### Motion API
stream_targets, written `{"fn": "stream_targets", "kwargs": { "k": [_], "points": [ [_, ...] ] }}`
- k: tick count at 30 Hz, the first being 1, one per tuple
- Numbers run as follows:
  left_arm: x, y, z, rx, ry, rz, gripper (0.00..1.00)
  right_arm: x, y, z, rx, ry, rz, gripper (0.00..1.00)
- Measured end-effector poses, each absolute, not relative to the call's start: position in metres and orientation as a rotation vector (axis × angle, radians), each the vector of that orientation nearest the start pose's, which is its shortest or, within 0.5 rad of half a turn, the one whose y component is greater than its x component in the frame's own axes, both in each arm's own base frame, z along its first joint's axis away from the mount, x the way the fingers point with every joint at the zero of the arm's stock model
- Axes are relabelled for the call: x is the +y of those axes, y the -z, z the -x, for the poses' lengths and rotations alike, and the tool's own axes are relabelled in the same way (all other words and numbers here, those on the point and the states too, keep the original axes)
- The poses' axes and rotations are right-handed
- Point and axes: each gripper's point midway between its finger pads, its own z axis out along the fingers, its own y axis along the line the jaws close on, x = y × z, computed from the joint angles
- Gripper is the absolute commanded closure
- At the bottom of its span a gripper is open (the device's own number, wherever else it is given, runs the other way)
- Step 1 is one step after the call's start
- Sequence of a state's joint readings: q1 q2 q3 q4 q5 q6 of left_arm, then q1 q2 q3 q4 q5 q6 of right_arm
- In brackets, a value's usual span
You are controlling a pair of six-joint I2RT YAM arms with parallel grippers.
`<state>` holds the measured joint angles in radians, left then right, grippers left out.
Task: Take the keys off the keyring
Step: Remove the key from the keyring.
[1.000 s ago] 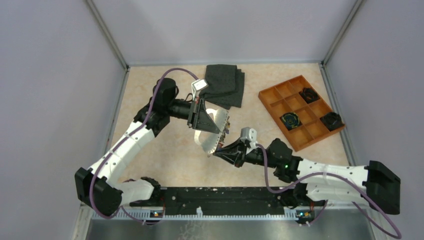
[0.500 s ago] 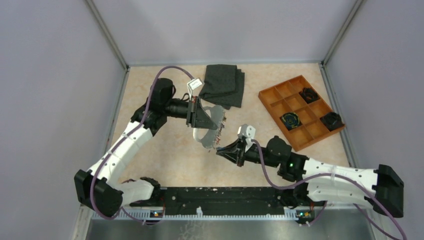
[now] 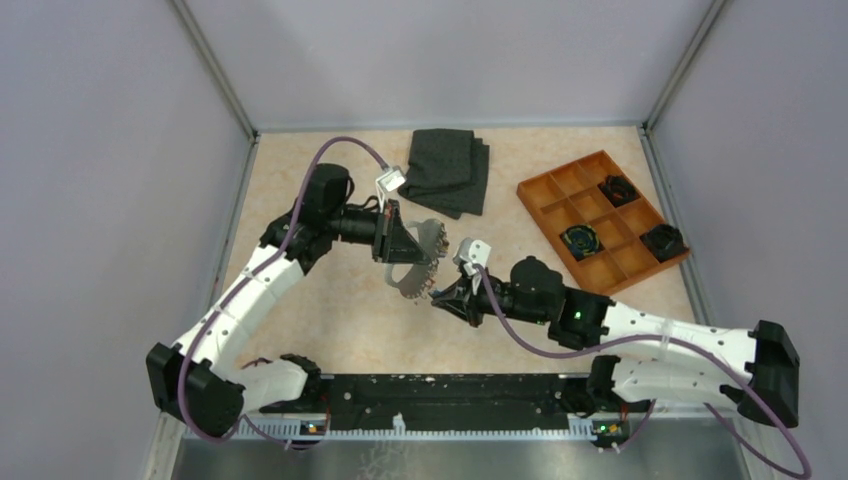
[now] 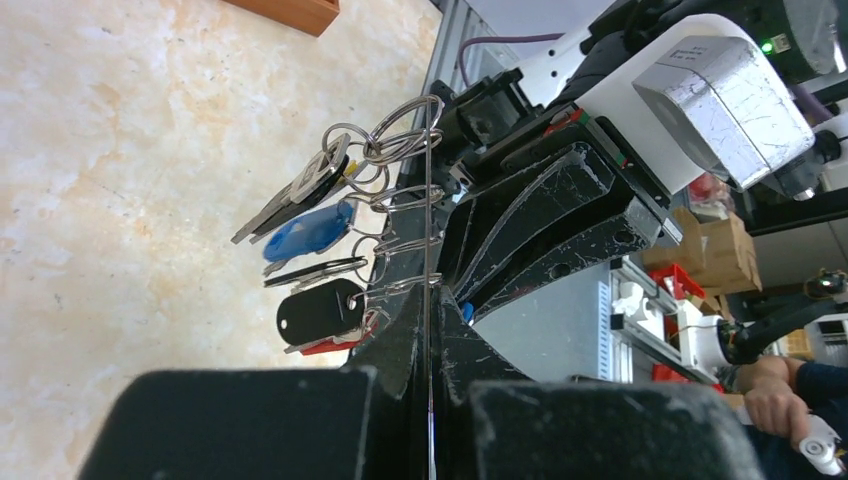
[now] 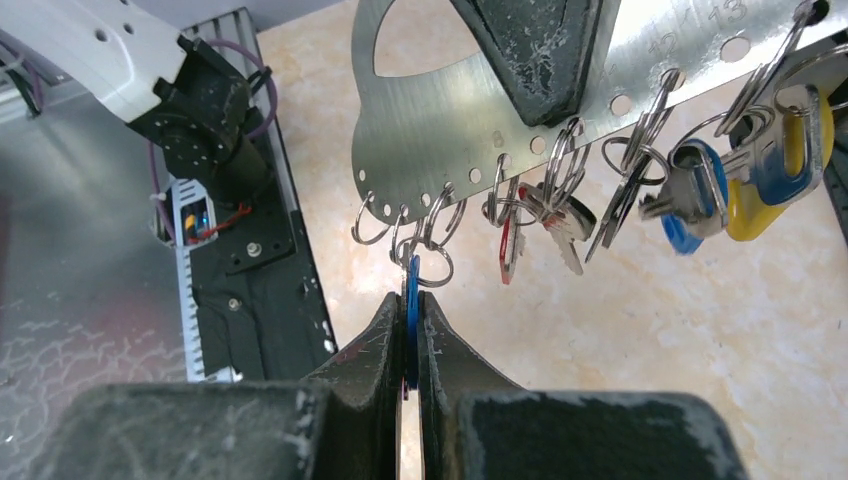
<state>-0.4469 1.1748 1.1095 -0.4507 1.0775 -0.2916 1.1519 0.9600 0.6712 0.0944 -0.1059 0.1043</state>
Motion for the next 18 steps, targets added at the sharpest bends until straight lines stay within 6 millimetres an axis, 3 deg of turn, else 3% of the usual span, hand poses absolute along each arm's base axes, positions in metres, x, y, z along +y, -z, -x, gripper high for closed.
{"fn": "stream_targets", "kwargs": {
  "k": [13, 18],
  "points": [
    [-0.261, -0.267, -0.172, 2.020, 1.491, -0.870, 1.00, 0.341, -0.220, -0.132, 1.679, -0.933, 1.020, 1.00],
    [-0.260, -0.254, -0.175, 2.043, 1.461, -0.836, 1.00, 0.346, -0.208, -0.135, 1.743, -0.906, 1.036, 1.00]
  ]
}}
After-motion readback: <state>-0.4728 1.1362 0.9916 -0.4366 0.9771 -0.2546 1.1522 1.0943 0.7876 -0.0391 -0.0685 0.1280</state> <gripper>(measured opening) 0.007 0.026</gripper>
